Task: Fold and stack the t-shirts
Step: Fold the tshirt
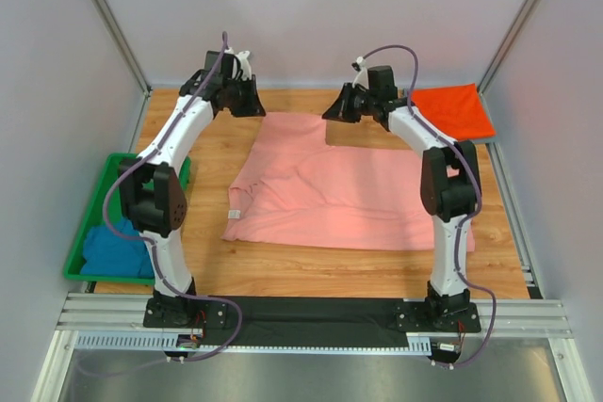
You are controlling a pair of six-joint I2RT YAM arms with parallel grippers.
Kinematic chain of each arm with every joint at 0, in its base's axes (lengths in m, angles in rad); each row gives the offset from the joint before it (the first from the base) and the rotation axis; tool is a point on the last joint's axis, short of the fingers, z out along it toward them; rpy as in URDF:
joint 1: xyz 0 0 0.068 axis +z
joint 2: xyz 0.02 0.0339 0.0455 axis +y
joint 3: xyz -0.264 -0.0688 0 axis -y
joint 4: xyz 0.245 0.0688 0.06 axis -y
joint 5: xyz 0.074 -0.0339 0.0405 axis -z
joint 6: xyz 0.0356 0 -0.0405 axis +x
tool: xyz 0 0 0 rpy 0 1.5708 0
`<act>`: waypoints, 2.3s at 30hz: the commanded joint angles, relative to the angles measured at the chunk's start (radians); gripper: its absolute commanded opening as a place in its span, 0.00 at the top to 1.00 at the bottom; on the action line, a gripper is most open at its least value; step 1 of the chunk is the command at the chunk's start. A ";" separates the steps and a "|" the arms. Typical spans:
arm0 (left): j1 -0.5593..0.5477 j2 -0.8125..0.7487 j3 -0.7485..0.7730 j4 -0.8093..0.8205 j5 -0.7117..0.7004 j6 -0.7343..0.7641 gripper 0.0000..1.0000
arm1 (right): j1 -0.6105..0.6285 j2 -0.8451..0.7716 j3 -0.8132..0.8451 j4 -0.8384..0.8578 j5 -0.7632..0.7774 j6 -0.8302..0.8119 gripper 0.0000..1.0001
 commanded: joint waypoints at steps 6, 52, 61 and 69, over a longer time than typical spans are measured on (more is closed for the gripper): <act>-0.034 -0.281 -0.232 -0.057 0.042 -0.028 1.00 | 0.004 -0.260 -0.254 -0.049 0.006 -0.134 1.00; -0.171 0.170 -0.030 -0.125 0.086 0.196 0.61 | 0.079 -0.330 -0.527 -0.263 0.005 -0.353 0.50; -0.171 0.214 -0.016 -0.158 0.079 0.265 0.60 | 0.063 -0.324 -0.541 -0.290 0.034 -0.431 0.48; -0.171 0.220 -0.019 -0.129 0.126 0.264 0.59 | 0.061 -0.277 -0.515 -0.287 0.002 -0.454 0.48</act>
